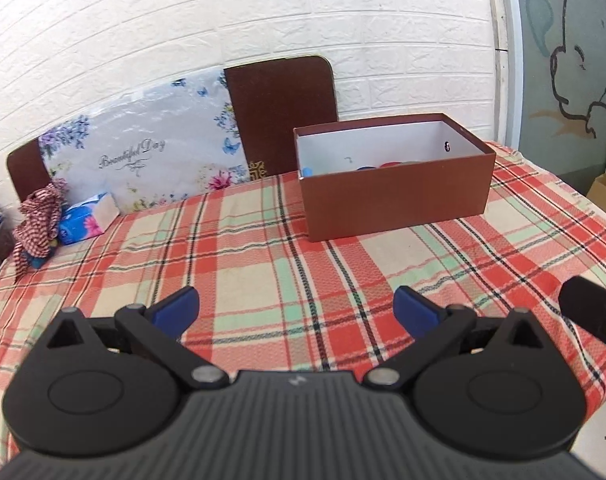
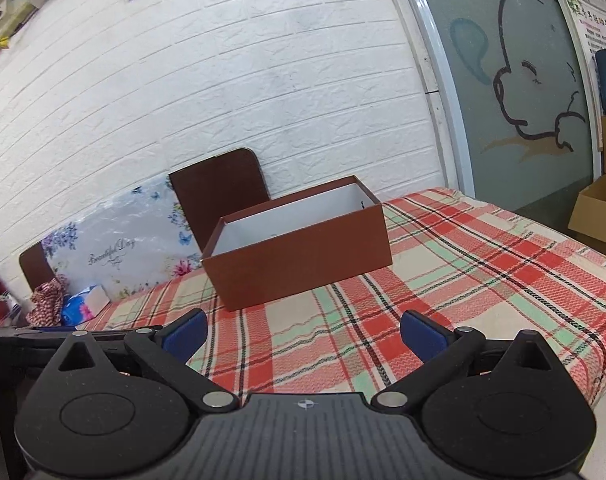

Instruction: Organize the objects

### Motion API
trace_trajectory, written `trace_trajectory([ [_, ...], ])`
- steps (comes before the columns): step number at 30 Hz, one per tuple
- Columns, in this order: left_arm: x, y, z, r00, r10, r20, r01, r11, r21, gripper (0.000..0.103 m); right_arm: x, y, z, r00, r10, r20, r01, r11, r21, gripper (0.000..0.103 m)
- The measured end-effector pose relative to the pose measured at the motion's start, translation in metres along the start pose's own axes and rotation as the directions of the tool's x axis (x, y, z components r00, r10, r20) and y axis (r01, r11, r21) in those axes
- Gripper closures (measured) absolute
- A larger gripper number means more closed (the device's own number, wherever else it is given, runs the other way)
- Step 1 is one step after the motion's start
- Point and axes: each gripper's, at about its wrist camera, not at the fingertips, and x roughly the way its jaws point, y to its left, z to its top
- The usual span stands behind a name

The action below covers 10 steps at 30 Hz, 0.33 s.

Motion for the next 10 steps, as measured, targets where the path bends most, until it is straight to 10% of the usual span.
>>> trace_trajectory([
  [10, -0.077, -0.006, -0.011, 0.995, 0.065, 0.074, -0.064, 0.998, -0.016, 0.0, -0.056, -0.002, -0.008, 0.995, 0.096, 0.032, -0.095, 0.995, -0.035, 0.001],
])
